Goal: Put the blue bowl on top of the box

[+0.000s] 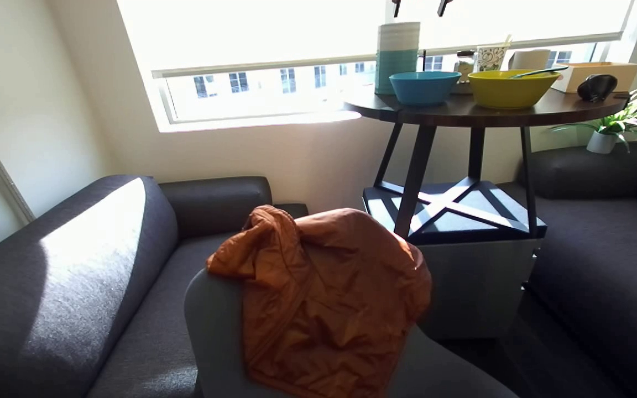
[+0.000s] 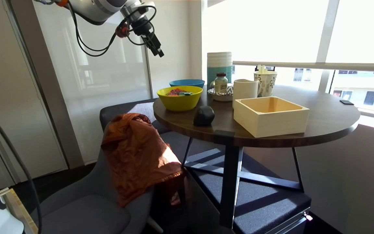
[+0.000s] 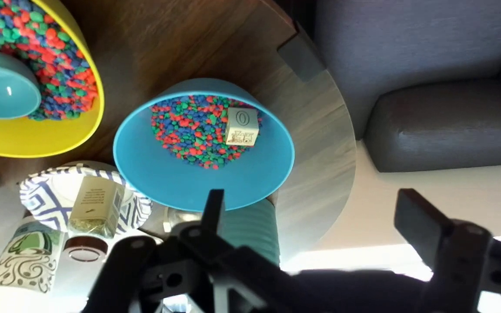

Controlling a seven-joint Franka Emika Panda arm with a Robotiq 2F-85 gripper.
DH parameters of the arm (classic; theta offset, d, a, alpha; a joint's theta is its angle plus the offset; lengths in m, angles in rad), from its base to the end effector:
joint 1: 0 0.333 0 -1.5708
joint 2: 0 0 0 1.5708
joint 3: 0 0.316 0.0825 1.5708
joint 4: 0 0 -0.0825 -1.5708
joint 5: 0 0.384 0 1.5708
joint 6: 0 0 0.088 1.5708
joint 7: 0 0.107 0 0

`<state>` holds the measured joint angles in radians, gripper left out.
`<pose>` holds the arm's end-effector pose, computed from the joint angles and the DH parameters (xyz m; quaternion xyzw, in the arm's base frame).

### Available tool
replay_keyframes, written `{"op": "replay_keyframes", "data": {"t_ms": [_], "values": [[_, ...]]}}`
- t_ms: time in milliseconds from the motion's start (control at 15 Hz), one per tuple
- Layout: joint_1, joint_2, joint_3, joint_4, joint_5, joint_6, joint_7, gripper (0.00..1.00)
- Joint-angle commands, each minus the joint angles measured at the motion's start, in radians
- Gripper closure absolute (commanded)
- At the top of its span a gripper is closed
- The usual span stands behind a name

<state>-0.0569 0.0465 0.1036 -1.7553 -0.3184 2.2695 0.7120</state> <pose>0.6166 0.0196 0.5827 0.9311 -0.2472 0.2644 0.0447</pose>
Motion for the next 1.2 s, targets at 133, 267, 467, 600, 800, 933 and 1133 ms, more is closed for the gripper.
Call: {"op": "replay_keyframes", "data": {"t_ms": [133,267,467,600,800,933,1133], "values": [[0.040,0.063,-0.077,0.053,-0.146,0.017,-0.016,0.00],[0.041,0.101,-0.097,0.076,-0.139,0.001,-0.041,0.00],[0.048,0.078,-0.113,0.040,-0.106,0.004,-0.043,0.00],[0.059,0.102,-0.117,0.057,-0.152,0.007,-0.031,0.00],[0.079,0.123,-0.112,0.043,-0.166,0.024,-0.096,0.00],[0.089,0.139,-0.102,0.031,-0.137,0.037,-0.195,0.00],[0.111,0.189,-0.111,0.045,-0.154,0.052,-0.273,0.00]]}}
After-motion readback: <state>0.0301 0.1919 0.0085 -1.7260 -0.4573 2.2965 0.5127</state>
